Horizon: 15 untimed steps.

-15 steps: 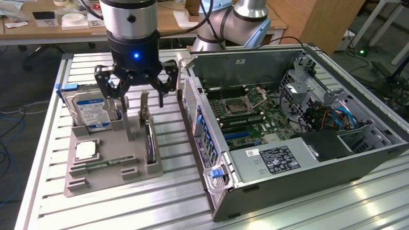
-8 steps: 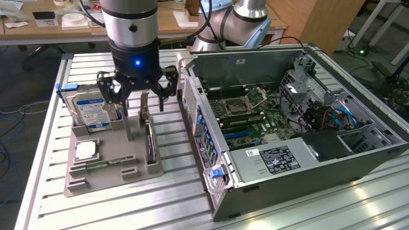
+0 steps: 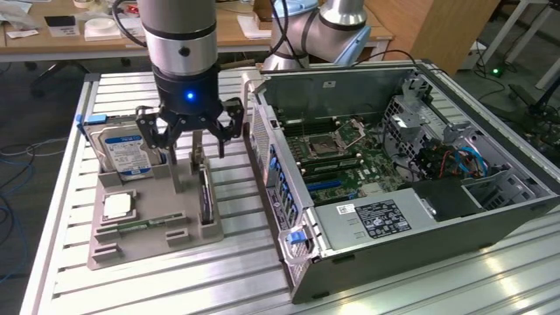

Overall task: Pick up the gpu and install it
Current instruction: 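Pick up the gpu and move the gpu toward the slot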

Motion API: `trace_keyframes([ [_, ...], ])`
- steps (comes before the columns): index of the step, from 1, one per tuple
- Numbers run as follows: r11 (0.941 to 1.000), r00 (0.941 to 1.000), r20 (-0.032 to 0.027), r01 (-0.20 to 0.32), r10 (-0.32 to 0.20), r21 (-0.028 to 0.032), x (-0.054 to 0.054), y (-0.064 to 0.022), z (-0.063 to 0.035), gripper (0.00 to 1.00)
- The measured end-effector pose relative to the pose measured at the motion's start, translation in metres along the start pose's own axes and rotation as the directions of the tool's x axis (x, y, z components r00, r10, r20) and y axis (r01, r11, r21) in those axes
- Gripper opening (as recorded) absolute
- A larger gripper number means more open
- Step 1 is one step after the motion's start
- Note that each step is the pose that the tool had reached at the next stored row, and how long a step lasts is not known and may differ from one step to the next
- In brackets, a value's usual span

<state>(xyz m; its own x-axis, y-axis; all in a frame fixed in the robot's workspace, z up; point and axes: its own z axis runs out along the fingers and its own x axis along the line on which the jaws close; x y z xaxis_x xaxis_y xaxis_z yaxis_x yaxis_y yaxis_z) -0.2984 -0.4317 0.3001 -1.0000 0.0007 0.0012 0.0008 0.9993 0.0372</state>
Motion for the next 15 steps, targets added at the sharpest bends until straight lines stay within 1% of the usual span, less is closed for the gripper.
trace_keyframes([
  [15, 1.0, 1.0, -0.0006, 0.004, -0.004, 0.0, 0.0, -0.001, 0.0273, 0.78],
])
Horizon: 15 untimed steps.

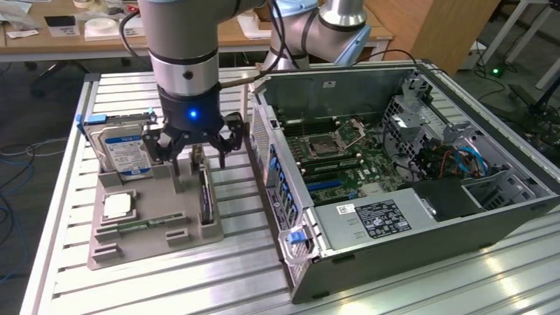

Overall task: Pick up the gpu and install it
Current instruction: 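Pick up the gpu and move the gpu toward the slot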

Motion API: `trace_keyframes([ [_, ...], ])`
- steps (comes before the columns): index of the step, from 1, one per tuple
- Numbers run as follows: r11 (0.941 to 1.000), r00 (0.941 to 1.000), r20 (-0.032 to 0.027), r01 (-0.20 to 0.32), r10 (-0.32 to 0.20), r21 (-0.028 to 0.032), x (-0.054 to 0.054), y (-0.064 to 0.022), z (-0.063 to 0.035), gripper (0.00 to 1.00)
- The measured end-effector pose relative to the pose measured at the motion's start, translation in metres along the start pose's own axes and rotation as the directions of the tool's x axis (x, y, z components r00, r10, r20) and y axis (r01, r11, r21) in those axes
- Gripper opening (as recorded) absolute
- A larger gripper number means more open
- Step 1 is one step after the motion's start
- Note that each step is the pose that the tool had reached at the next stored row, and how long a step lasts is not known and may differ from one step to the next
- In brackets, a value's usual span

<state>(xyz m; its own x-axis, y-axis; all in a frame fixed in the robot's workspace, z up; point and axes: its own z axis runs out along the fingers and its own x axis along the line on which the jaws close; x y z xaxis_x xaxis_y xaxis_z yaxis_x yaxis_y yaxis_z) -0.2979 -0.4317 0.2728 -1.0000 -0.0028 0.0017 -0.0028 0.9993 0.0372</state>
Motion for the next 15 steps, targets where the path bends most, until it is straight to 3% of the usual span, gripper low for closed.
trace_keyframes([
  [15, 1.0, 1.0, -0.0001, 0.0, 0.0, 0.0001, 0.0, -0.001, 0.0272, 0.78],
])
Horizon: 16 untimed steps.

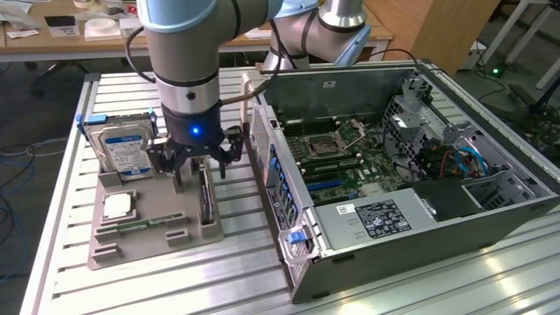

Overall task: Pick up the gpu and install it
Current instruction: 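Pick up the gpu and move the gpu toward the slot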

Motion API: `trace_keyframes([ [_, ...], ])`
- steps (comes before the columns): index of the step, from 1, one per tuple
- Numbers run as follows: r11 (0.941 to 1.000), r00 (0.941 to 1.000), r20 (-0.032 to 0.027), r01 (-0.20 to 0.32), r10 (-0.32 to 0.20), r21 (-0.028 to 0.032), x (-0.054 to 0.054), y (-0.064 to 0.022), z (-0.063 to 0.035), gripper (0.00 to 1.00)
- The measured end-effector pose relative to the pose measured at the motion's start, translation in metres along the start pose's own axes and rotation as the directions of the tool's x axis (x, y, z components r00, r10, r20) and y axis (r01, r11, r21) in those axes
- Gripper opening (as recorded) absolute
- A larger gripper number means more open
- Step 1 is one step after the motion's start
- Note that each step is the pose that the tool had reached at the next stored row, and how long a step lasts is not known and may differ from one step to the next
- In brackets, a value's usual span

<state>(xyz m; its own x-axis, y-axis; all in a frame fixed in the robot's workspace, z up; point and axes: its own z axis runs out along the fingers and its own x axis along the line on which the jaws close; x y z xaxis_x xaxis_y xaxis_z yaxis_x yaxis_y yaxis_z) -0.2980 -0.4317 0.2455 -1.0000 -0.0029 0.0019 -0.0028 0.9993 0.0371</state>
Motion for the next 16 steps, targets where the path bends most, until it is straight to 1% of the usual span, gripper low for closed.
trace_keyframes([
  [14, 1.0, 1.0, 0.0002, -0.002, 0.002, 0.0007, 0.0, -0.0009, 0.0255, 0.78],
  [16, 1.0, 1.0, 0.0, -0.002, 0.002, 0.0012, 0.0, -0.001, 0.0263, 0.78],
])
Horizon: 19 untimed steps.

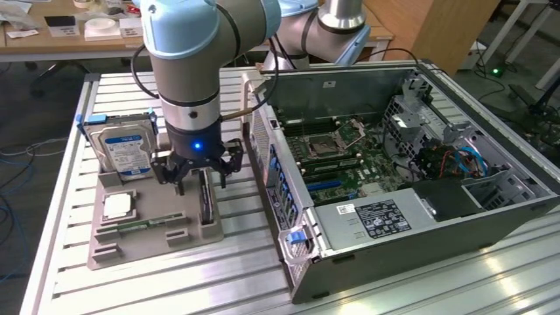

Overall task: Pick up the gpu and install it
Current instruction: 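Pick up the gpu and move the gpu toward the slot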

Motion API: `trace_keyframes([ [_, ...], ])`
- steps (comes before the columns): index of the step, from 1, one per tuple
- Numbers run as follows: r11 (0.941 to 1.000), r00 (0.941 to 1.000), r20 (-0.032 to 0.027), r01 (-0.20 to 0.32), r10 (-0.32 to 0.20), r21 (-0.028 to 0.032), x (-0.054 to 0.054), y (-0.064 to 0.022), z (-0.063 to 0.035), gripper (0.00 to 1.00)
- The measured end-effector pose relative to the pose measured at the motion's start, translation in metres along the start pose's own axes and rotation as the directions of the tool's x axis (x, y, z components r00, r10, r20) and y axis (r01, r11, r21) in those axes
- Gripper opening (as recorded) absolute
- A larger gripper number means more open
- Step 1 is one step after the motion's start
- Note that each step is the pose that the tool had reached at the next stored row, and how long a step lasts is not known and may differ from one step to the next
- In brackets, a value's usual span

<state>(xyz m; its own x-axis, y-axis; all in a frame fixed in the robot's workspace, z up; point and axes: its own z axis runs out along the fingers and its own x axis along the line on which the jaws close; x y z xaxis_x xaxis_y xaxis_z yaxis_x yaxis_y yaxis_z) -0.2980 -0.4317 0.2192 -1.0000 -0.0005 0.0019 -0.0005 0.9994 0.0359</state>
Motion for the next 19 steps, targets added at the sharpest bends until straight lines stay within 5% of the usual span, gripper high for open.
trace_keyframes([
  [13, 1.0, 1.0, 0.0001, 0.0, 0.0, 0.0, 0.0, 0.0, 0.0001, 0.78],
  [19, 1.0, 1.0, 0.0001, 0.0, 0.0, -0.0001, 0.0, 0.0, 0.0002, 0.64],
])
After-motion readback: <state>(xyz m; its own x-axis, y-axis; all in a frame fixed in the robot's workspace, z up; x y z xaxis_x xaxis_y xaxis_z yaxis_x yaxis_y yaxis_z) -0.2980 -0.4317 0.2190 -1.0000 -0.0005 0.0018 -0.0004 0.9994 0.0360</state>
